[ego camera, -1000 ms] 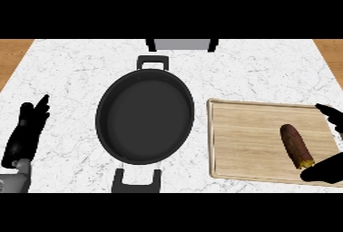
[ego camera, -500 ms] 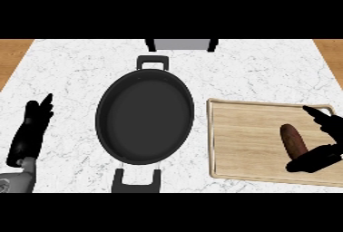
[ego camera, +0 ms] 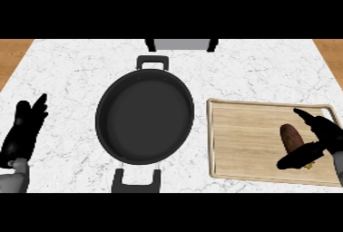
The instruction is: Pick the sweet potato from the tray and place it in the pot
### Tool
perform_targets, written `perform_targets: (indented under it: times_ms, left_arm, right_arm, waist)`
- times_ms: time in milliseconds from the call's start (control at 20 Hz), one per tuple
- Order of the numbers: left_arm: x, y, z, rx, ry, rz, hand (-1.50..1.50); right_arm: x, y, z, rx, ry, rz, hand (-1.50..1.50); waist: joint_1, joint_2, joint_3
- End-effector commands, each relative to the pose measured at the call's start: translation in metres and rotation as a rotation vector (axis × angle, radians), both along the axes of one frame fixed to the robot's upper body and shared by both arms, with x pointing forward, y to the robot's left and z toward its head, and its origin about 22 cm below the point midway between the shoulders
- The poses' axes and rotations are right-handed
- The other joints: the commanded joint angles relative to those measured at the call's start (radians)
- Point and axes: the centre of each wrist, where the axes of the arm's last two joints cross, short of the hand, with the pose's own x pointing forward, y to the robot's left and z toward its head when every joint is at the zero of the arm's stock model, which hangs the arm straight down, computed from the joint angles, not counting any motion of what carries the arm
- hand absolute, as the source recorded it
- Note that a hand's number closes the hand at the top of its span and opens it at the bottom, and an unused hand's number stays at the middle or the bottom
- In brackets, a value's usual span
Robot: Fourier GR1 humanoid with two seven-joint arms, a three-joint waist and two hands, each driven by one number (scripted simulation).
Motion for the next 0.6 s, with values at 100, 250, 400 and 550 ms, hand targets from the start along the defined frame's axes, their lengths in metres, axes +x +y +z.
perform_targets:
  times_ms: [100, 250, 400, 550]
  left_arm:
    - [-0.011, -0.010, -0.004, 0.006, 0.002, -0.001, 0.00]
    - [-0.002, 0.007, 0.012, -0.004, -0.001, -0.004, 0.00]
    - [-0.003, 0.009, -0.020, 0.010, 0.011, -0.003, 0.00]
    - [0.019, -0.007, -0.005, -0.004, -0.004, 0.024, 0.00]
  right_arm:
    - [0.005, -0.003, 0.012, 0.002, 0.067, 0.003, -1.50]
    - [0.021, -0.005, -0.024, 0.020, 0.072, -0.020, -1.50]
    - [-0.002, -0.002, -0.029, 0.025, 0.079, -0.002, -1.50]
    - [0.009, -0.007, -0.044, 0.031, 0.078, -0.024, -1.50]
  waist:
    - [-0.001, -0.001, 0.000]
    - [0.005, 0.001, 0.000]
    - [-0.003, 0.000, 0.000]
    - [-0.003, 0.001, 0.000]
